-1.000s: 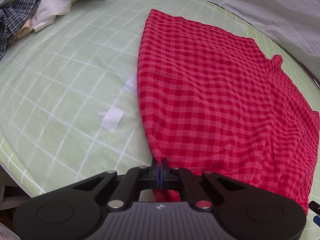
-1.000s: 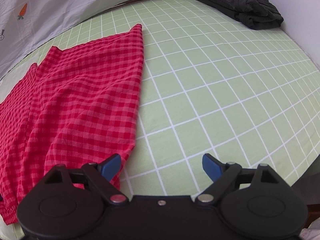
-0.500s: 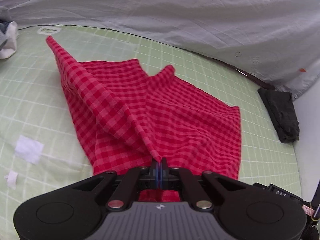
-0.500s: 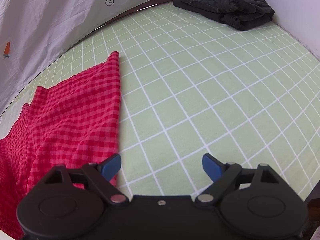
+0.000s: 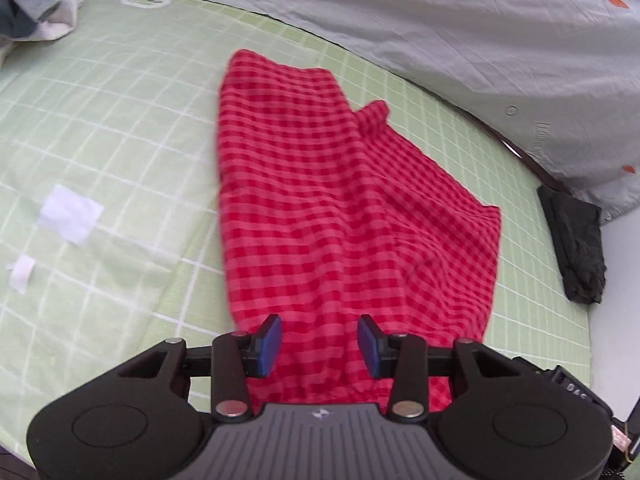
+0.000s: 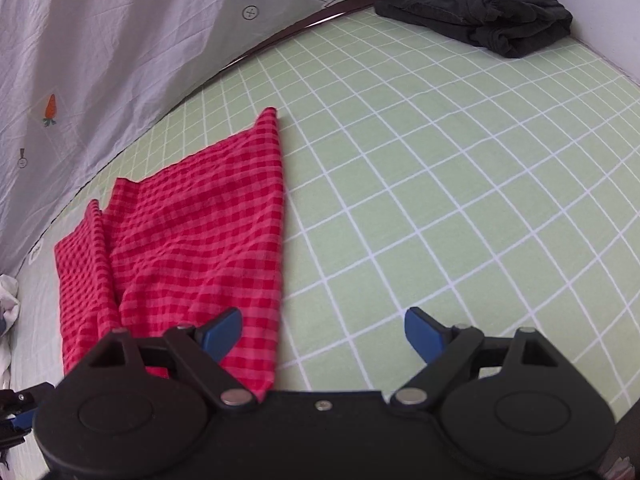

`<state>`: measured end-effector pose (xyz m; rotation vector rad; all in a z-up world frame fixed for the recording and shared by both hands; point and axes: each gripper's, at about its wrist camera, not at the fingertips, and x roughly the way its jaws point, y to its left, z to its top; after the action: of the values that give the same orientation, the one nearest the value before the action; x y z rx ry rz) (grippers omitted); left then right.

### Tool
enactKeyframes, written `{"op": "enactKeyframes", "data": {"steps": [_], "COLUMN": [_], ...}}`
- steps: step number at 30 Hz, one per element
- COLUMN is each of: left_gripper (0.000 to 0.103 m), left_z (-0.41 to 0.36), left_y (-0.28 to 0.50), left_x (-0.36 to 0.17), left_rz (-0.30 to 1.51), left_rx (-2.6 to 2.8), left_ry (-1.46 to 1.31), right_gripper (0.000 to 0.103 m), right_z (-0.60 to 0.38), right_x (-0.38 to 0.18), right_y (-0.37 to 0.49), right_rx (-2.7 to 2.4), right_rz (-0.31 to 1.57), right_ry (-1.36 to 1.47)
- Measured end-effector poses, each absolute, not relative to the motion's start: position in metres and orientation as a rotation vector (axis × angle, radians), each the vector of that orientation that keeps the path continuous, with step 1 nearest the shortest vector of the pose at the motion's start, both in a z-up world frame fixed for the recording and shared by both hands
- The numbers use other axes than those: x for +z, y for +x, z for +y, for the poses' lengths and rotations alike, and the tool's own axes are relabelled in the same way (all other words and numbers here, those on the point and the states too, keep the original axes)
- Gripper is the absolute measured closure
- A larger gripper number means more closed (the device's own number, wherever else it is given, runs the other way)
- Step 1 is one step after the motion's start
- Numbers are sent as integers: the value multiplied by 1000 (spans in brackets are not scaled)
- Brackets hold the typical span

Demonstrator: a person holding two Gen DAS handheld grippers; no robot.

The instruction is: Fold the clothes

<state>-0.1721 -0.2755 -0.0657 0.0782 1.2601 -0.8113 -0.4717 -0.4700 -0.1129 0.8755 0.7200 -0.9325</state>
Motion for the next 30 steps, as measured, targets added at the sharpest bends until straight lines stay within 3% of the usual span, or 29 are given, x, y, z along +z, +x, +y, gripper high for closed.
{"op": "enactKeyframes", "data": {"steps": [5,19,27,29,30], "left_gripper": [59,59,59,59,59], "left_z": [-248,-243,-251,-252,-253], "left_y": [-158,-162,-158,-157,-157], "left_x": [-80,-98,-104,-104,-103], "left_rz": [1314,1333,1339,1337,1335], "left_rx": [-703,-747,-767,-767,-767], "left_ry": [107,226,254,258,260], "right_gripper": [16,60,62,71,89], "right_z": [-444,-399,-396,-396,-396], "right_x": [-102,-119,-136,-137,-137], "right_y": [-415,-339,-336,-336,-337], "right_rx": [-776,-494,-465,-463,-461], "right_rz": [749,823,849,848,843], "right_ry": [741,810,941,948,950]}}
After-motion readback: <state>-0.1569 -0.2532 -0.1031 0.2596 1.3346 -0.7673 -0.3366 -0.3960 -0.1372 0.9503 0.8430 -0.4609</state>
